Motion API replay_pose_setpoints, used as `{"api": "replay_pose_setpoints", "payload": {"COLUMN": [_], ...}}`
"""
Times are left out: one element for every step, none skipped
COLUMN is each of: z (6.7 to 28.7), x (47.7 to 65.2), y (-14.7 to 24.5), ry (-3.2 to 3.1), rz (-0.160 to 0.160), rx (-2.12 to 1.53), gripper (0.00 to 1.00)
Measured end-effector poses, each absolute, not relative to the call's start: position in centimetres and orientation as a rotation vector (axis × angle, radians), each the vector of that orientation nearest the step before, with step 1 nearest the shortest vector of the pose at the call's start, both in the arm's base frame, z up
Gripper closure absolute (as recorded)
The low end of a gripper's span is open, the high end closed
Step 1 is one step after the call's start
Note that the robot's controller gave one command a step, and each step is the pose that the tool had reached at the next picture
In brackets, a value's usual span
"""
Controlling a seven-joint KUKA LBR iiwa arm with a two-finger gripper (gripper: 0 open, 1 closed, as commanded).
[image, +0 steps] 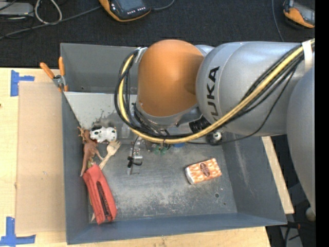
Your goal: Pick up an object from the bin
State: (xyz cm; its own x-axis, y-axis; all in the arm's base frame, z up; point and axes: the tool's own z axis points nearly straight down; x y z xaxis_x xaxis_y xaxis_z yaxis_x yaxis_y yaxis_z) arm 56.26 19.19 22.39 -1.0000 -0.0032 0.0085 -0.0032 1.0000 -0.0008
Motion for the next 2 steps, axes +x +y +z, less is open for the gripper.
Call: {"api": "replay_pose_setpoints", "payload": {"z": [22.9, 18.4], "x": [56.4, 57.9], "y": [19.1, 19.8], "ry": [-3.141, -3.130], "rz": [-0.001, -0.002], "rx": [-0.002, 0.283], "gripper": [0.00, 0.00]}}
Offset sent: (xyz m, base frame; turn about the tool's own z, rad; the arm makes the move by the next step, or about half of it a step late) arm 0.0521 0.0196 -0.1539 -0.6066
